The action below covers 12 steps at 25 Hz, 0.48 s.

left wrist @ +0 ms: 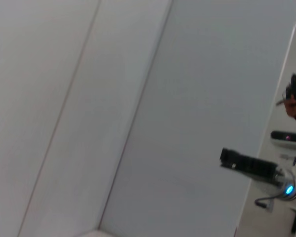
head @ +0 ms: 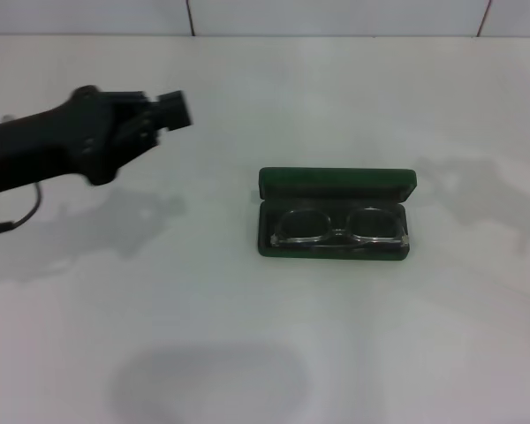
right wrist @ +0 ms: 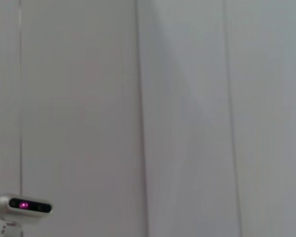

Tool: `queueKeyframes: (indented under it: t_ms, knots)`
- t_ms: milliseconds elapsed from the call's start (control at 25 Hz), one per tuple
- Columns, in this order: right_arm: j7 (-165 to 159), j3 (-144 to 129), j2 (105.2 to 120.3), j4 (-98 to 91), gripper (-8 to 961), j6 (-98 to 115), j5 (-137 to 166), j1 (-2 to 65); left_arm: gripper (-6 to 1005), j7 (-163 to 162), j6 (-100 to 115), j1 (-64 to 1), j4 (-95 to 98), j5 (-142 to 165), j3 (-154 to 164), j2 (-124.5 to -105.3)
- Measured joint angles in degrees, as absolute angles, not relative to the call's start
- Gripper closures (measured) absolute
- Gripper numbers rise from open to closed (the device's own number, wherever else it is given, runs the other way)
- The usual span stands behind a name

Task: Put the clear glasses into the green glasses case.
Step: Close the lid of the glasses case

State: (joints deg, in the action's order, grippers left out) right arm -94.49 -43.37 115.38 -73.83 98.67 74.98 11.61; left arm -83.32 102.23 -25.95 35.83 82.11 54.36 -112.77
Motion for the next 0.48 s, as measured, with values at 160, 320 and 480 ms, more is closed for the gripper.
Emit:
queueKeyframes:
  t_ms: [160,320,480]
  knots:
    - [-92.01,-35.97,115.27,-69.79,916,102.61,79.04,11.35,938,-84.97,99.49,-29.17,36.70,85.58,54.38,-113.88]
    - [-90.15,-32.56,115.28,-68.57,779,103.34,84.56,11.04,937,-85.98,97.19,-31.24,36.87,87.94,54.40,-114.53]
    - [-90.36,-33.59,115.33,-68.34,695,103.26,91.46,11.12,929,-85.75,96.05,-31.49,36.88,88.50,54.31,-114.98]
